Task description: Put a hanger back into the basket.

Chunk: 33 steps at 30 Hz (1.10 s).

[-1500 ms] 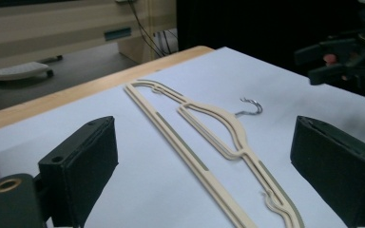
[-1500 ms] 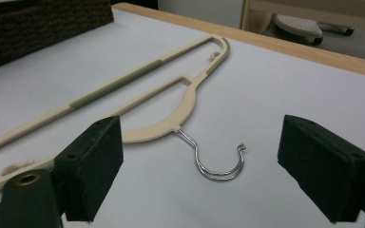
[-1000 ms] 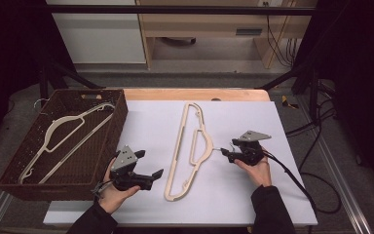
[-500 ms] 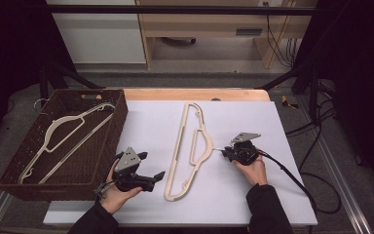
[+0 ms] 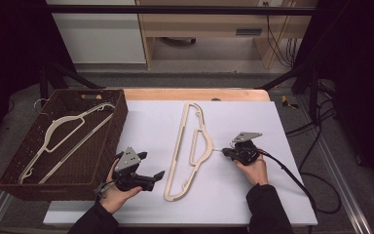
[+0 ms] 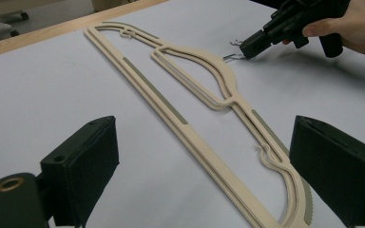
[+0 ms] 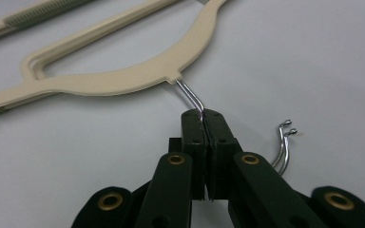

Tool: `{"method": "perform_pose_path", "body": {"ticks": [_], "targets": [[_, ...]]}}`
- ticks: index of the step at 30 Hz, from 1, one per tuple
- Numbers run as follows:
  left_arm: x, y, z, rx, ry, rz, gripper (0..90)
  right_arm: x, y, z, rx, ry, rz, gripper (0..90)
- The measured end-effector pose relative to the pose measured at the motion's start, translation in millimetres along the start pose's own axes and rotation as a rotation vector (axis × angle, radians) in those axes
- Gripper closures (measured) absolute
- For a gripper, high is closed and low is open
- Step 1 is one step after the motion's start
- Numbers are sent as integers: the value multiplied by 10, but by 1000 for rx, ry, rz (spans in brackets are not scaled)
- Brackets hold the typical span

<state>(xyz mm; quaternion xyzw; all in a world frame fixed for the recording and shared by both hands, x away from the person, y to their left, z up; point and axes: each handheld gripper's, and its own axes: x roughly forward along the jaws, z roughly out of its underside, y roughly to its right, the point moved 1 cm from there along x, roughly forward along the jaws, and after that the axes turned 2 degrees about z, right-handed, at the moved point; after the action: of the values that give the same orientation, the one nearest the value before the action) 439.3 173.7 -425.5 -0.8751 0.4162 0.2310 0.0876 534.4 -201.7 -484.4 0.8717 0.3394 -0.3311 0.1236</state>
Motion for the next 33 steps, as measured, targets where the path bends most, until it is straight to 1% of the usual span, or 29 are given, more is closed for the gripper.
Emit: {"method": "perform_pose_path", "body": {"ticks": [1,2,5,6,7,8,9,10,12,13,15,16,17,18,19,20,21,22,23,25,26,27,28,29,30,31,32,33], "targets": [[1,-1,1,0,-1,0,91,0,0,0,0,0,0,892],[6,3,3,-1,-1,1,92,-8,-7,-2,9,-6,-12,893],[12,9,1,2,0,3,97,-18,-11,-8,16,-13,-13,893],[20,14,-1,2,-1,6,97,-25,-18,-11,26,-11,-16,893],[41,24,-10,0,-3,9,102,-55,-14,-24,23,5,-20,893],[56,33,-20,0,-6,10,105,-80,-8,-32,21,8,-30,894],[56,33,-20,0,-6,10,107,-80,-8,-32,21,8,-30,894],[94,59,-51,4,-11,16,109,-123,-13,-50,30,17,-46,894],[144,92,-97,18,-22,20,111,-168,-19,-66,37,21,-55,894],[181,112,-127,17,-25,25,114,-189,-24,-77,42,28,-54,894],[271,159,-207,30,-45,35,117,-233,-32,-102,29,30,-59,895],[271,159,-207,30,-45,35,118,-233,-32,-102,29,30,-59,895],[325,190,-251,44,-52,38,118,-242,-45,-118,29,36,-62,894],[445,253,-345,69,-69,43,121,-255,-66,-142,17,34,-69,895],[509,280,-387,79,-75,45,123,-257,-82,-151,16,33,-72,895],[578,302,-425,81,-82,49,130,-254,-96,-159,20,33,-70,895],[578,302,-425,81,-82,49,134,-254,-96,-159,20,33,-70,895],[673,321,-463,79,-95,60,134,-256,-102,-165,16,31,-74,895],[811,335,-494,73,-111,73,144,-267,-111,-171,19,30,-74,895],[973,340,-505,65,-137,78,157,-275,-108,-168,15,29,-78,895],[1050,341,-503,65,-151,79,166,-274,-113,-168,21,28,-74,895],[1127,341,-498,58,-163,79,177,-267,-112,-167,16,27,-73,895],[1127,341,-498,58,-163,79,184,-258,-109,-159,8,23,-73,895],[1258,345,-479,44,-192,93,189,-240,-113,-153,9,20,-67,895],[1306,349,-465,37,-196,96,192,-230,-116,-142,6,8,-71,895],[1339,352,-451,32,-202,98,198,-209,-119,-131,1,5,-64,895],[1359,352,-439,31,-209,103,201,-199,-133,-118,8,-5,-61,895],[1369,360,-428,35,-213,100,201,-180,-139,-103,6,-2,-65,894]]}}
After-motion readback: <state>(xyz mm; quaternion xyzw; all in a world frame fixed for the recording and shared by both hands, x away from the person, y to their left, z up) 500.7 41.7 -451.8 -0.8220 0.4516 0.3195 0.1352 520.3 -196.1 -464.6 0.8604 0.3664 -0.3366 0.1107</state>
